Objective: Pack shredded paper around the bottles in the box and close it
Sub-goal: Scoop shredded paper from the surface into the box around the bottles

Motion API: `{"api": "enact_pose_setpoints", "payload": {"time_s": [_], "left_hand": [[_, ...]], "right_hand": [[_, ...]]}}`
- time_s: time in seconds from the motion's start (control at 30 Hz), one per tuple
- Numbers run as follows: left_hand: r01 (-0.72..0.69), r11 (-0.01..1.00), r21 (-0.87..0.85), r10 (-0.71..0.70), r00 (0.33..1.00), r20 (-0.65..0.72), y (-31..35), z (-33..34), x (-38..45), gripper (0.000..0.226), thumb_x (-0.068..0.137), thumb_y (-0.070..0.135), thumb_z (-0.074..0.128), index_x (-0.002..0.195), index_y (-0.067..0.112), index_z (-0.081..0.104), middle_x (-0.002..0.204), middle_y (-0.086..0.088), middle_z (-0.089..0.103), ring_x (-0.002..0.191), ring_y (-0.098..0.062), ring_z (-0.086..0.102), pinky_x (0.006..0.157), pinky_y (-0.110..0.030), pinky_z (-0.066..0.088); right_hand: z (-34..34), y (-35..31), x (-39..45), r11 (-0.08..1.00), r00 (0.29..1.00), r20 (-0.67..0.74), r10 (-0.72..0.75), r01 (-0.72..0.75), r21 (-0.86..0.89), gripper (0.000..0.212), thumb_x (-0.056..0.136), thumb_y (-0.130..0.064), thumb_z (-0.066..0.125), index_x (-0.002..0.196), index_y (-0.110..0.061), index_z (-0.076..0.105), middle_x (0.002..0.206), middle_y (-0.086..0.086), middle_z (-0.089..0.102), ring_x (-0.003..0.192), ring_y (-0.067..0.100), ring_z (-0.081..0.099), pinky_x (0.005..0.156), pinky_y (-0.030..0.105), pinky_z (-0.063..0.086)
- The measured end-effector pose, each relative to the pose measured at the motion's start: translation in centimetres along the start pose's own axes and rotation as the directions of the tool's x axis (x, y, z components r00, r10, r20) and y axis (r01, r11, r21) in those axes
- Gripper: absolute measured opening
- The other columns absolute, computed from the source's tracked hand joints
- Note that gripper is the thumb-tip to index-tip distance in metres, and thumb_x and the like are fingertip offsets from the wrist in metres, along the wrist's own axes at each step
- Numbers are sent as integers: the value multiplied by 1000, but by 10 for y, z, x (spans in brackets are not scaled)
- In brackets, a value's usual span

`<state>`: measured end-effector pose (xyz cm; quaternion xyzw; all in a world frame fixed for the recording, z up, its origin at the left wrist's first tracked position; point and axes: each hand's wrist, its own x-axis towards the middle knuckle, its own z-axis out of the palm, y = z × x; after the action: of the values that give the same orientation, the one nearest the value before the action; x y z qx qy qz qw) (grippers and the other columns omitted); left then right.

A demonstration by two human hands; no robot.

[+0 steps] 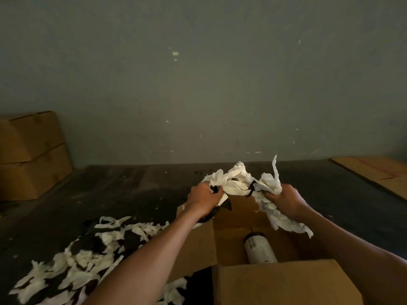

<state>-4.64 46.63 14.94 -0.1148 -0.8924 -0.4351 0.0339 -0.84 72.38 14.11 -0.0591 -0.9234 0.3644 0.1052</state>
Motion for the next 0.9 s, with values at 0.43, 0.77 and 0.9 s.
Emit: {"api": "enact_pose_setpoints", "payload": {"time_s": [0.43,0.77,0.9], "left_hand": [[538,836,-104,-468,800,376,-16,136,5,110,56,73,72,147,19,40,146,-5,50,128,-26,50,109,-44,40],[511,852,112,-496,722,482,-11,143,15,42,103,28,34,141,13,45,138,6,43,125,-13,40,104,-22,26],[320,806,497,-584,568,581,-24,160,2,46,104,11,30,150,4,33,157,-12,34,141,-26,35,111,-34,31]], "right_hand": [[22,110,51,954,825,531,194,-285,94,38,86,-39,73,118,-23,64,109,-3,71,100,15,67,89,32,54],[12,119,72,976,902,395,174,-103,-195,72,87,-48,68,148,-27,37,146,2,47,128,25,51,104,41,44],[39,143,53,865,738,636,225,149,-479,45,99,-42,46,142,-30,44,148,1,44,131,24,47,107,45,39]]}}
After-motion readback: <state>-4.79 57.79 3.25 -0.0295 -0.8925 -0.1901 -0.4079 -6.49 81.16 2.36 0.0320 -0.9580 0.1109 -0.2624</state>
